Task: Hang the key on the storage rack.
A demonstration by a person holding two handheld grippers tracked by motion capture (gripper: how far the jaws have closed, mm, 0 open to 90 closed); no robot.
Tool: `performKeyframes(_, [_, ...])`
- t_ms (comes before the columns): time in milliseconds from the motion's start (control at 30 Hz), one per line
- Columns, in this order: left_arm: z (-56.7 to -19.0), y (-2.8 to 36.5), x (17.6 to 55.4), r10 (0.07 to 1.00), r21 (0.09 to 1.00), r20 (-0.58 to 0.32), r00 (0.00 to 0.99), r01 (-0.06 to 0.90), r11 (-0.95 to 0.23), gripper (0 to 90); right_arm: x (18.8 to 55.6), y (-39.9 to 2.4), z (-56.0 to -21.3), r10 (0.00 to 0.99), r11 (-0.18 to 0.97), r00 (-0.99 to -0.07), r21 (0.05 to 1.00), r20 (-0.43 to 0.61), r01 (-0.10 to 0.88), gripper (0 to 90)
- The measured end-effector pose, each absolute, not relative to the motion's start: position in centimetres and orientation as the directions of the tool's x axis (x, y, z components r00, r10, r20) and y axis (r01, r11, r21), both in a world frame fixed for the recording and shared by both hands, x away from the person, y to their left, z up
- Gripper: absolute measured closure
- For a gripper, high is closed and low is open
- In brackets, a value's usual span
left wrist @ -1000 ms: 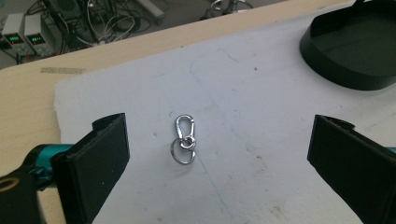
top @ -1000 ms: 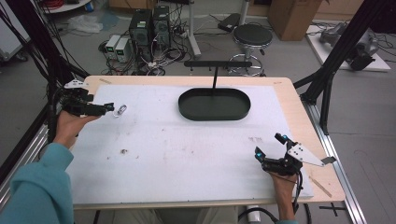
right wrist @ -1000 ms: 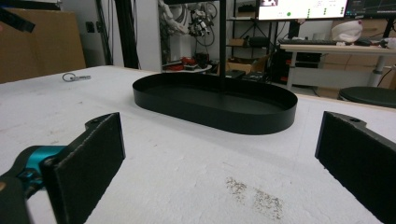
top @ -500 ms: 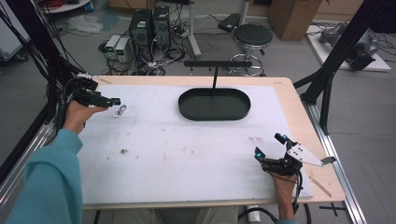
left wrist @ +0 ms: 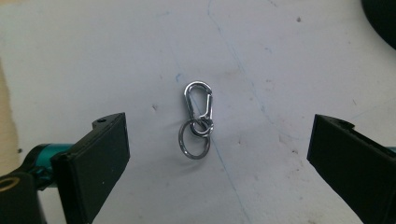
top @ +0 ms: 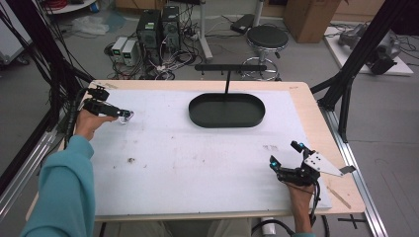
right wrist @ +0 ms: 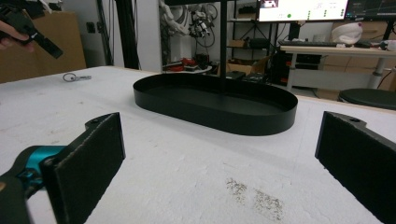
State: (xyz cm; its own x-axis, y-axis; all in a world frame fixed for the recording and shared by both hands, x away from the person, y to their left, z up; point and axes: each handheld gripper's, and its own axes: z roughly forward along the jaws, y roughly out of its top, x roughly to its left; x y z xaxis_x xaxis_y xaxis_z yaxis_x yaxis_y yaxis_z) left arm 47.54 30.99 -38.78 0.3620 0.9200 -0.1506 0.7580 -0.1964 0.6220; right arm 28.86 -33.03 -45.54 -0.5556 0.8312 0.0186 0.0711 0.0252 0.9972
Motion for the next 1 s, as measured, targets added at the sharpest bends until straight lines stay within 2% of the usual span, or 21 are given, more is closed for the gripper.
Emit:
performKeyframes(100, [-39.1, 30.9, 47.7, 0.916, 0.614, -0.16, 0.368, 0.763, -0.199, 8.7, 28.9, -33.0, -45.5, 0.832, 0.025, -0.555, 0.997, 0.018, 0.068, 0.8])
performKeyframes(133, [-39.3, 30.8, 47.8, 0.915, 0.611, -0.169, 0.367, 0.768, -0.195, 12.6, 28.9, -33.0, -45.5, 0.831, 0.023, -0.555, 0.997, 0.019, 0.069, 0.7])
performKeyframes(300, [-39.9, 30.9, 48.2, 0.918, 0.576, -0.178, 0.354, 0.794, -0.194, 14.7, 28.9, -33.1, -45.5, 0.831, 0.024, -0.556, 0.998, 0.014, 0.062, 0.8])
performKeyframes(367, [-40.1, 31.0, 48.3, 0.917, 0.568, -0.192, 0.35, 0.801, -0.187, 18.0, 28.8, -33.1, -45.5, 0.831, 0.018, -0.556, 0.997, 0.025, 0.073, 0.8])
performKeyframes(400, [-40.2, 31.1, 48.3, 0.917, 0.565, -0.198, 0.347, 0.804, -0.183, 23.0, 28.9, -33.1, -45.5, 0.832, 0.022, -0.555, 0.997, 0.02, 0.068, 0.8])
performKeyframes(833, [-41.1, 31.1, 48.8, 0.928, 0.512, -0.204, 0.311, 0.842, -0.17, 35.0, 28.9, -33.1, -45.5, 0.831, 0.019, -0.555, 0.998, 0.02, 0.065, 0.8])
performKeyframes(1000, [-41.2, 30.9, 48.8, 0.923, 0.518, -0.195, 0.332, 0.834, -0.191, 45.0, 28.9, -33.1, -45.5, 0.831, 0.014, -0.555, 0.998, 0.026, 0.069, 0.7])
